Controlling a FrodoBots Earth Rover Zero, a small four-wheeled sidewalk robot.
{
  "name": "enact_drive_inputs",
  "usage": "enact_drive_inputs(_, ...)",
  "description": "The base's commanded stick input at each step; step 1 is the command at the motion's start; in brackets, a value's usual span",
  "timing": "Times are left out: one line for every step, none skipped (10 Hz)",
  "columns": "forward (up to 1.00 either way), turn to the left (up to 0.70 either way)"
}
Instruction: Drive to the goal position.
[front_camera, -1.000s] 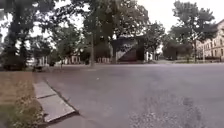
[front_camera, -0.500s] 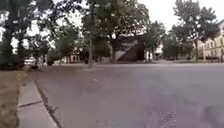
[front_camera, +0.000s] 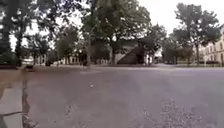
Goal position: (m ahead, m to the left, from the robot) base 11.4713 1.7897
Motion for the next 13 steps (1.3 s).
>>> enact_drive_inputs(0.59,0.04)
enact_drive_inputs(0.43,0.04)
enact_drive_inputs(0.7,0.04)
enact_drive_inputs(0.7,0.04)
enact_drive_inputs(0.7,0.04)
enact_drive_inputs(0.7,0.04)
enact_drive_inputs(0.7,0.04)
enact_drive_inputs(0.7,0.04)
enact_drive_inputs(0.7,0.04)
enact_drive_inputs(0.7,0.04)
enact_drive_inputs(0.7,0.04)
enact_drive_inputs(0.7,0.04)
enact_drive_inputs(0.7,0.04)
